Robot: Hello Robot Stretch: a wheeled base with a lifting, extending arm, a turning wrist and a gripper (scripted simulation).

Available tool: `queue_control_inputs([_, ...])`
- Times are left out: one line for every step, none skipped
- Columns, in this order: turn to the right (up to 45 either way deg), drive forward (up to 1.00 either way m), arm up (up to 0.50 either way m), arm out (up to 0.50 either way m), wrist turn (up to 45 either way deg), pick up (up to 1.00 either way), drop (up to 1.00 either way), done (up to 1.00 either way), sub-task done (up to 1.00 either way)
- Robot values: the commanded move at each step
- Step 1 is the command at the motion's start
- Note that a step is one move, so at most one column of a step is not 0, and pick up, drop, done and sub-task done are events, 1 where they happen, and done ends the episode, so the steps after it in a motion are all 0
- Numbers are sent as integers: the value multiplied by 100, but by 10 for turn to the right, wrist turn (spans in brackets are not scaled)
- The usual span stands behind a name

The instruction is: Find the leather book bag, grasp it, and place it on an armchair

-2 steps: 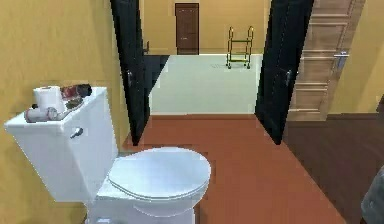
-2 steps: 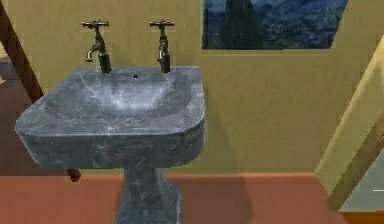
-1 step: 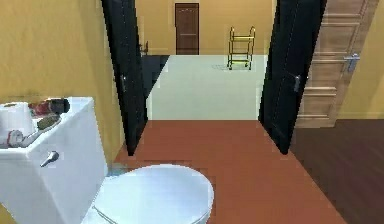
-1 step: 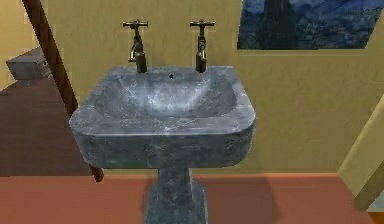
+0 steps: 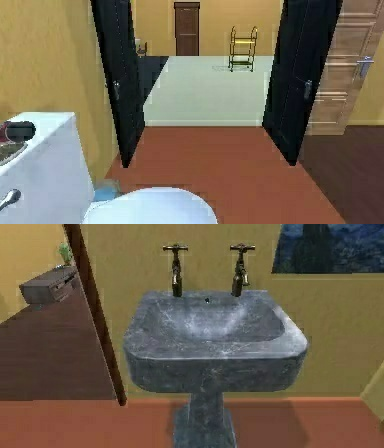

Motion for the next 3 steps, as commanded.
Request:
queue_control_inputs([450, 0, 0, 0, 0, 0, 0, 0, 0])
queue_control_inputs([60, 0, 0, 0, 0, 0, 0, 0, 0])
queue_control_inputs([0, 70, 0, 0, 0, 0, 0, 0, 0])
